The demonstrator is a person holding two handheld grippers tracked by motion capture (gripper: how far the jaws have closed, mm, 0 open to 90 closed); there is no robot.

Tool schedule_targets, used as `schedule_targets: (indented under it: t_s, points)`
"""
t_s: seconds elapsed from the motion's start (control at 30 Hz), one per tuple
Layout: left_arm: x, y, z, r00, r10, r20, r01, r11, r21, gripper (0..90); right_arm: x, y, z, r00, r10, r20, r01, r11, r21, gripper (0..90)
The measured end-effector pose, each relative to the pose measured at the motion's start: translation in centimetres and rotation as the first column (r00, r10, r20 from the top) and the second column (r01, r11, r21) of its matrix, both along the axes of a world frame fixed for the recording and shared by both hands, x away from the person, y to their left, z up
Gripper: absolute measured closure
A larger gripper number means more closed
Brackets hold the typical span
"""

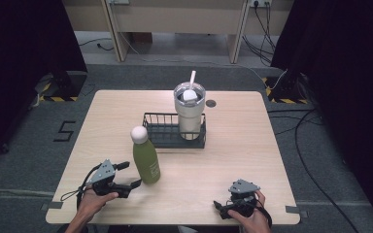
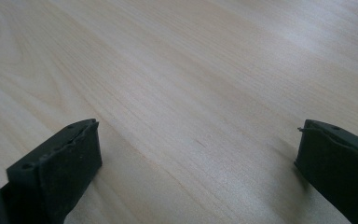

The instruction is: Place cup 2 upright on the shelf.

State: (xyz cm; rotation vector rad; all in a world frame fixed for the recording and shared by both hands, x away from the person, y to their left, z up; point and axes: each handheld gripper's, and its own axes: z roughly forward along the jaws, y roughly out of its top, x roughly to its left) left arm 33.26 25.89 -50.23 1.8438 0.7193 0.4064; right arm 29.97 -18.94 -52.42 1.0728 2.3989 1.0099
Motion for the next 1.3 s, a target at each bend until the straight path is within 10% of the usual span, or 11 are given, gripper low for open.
schedule_targets:
  t_s: [1.3]
  points:
    - [2.8, -4.5, 0.9, 0.9979, -0.045, 0.046, 0.045, 0.999, 0.0, 16.2, 0.0, 0.0, 0.0, 1.0, 0.0, 0.001, 0.0, 1.0, 0.002, 0.4]
